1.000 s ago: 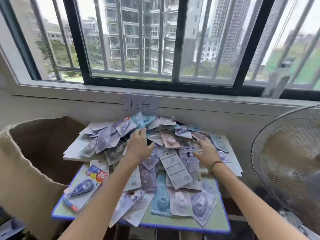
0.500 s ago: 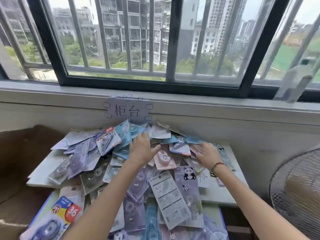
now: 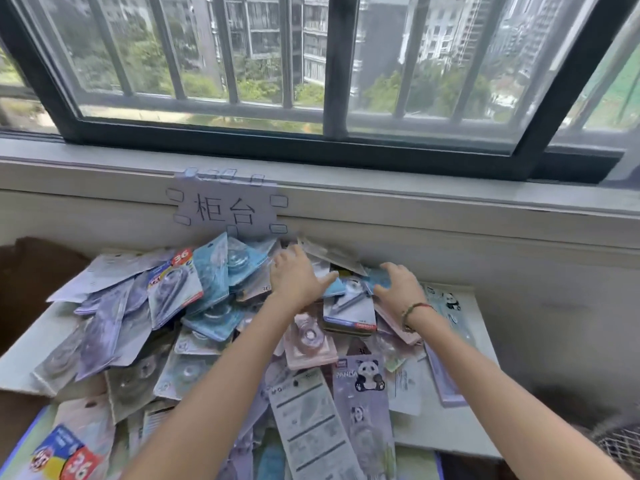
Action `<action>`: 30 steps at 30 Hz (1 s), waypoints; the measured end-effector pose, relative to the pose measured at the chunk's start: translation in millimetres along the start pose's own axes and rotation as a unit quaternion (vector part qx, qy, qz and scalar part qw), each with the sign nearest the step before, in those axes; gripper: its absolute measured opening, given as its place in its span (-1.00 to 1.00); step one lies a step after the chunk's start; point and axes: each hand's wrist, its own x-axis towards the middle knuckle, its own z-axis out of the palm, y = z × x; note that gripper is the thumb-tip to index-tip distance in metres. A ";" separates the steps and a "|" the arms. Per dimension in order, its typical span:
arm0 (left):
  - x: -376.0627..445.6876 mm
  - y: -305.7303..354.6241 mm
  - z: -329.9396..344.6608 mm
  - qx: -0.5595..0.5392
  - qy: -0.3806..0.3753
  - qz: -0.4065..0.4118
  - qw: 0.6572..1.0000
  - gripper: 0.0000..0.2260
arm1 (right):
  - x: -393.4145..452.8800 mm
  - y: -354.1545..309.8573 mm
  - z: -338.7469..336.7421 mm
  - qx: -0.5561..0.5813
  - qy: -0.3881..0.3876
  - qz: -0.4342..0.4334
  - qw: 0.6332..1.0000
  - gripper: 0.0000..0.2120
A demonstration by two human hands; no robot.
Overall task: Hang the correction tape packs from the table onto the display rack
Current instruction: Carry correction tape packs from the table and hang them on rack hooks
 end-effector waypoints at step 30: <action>0.4 -8.9 -5.9 -0.046 -0.056 -0.019 0.997 -0.05 | 29.6 -45.2 1.4 -0.159 0.153 -0.173 0.960 -0.79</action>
